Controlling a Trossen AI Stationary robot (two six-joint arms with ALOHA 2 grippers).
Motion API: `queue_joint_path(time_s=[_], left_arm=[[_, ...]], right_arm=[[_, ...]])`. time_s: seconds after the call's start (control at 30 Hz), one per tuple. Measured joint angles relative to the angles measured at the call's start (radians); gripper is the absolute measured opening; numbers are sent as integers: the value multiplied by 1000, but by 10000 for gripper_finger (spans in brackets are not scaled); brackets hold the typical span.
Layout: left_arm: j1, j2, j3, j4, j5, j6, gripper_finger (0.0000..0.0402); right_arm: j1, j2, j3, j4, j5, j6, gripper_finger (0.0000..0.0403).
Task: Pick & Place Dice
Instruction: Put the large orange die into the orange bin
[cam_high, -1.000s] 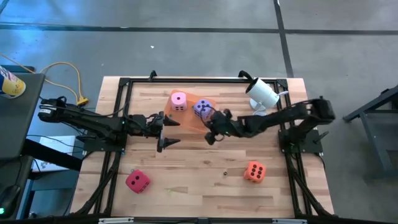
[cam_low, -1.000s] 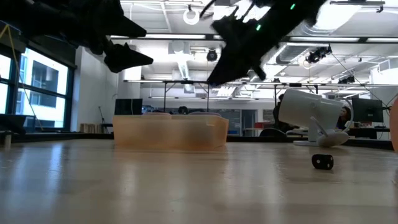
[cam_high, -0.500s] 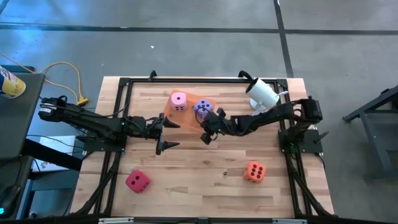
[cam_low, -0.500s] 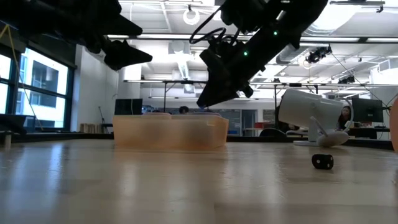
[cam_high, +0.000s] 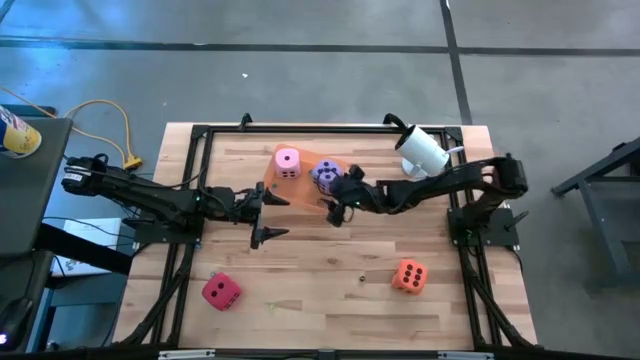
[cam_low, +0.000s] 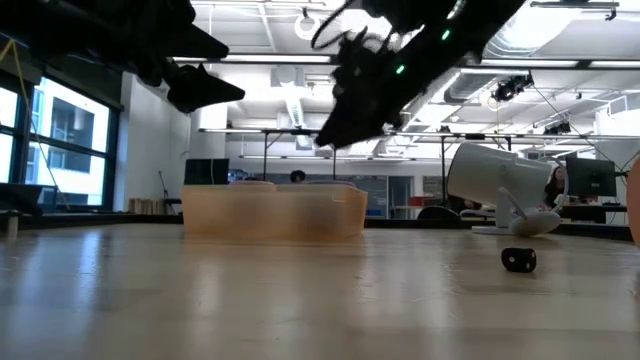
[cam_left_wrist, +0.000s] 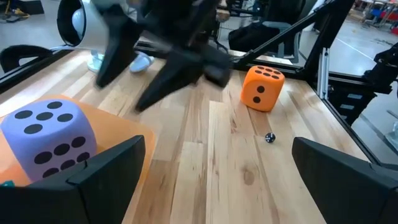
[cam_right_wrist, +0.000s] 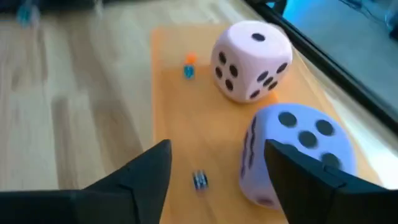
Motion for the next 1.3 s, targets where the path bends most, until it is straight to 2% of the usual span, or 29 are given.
queue_joint_path(time_s=[0.1, 0.17, 0.3, 0.43, 0.7, 0.93, 1.07, 1.2, 1.3], left_arm=[[0, 0, 1, -9, 0, 0, 395], [0, 0, 1, -14, 0, 0, 395], [0, 0, 1, -17, 0, 2, 395], [0, 0, 1, -17, -1, 16, 395], [0, 0, 1, -14, 0, 17, 395], [0, 0, 1, -14, 0, 17, 395], [0, 0, 1, -13, 0, 17, 395], [0, 0, 1, -10, 0, 17, 395], [0, 0, 1, -10, 0, 17, 395]], right_arm=[[44, -79, 52, -171, 38, -37, 251], [73, -140, 81, -336, 61, -2, 251], [144, -245, 102, -460, 57, 124, 250], [209, -307, 103, -476, 25, 168, 250], [300, -281, 104, -420, 170, 139, 268], [315, -267, 103, -361, 219, 140, 299], [329, -267, 103, -277, 177, 68, 311], [329, -267, 103, -235, 17, 36, 325], [330, -267, 103, -216, 15, 70, 331]])
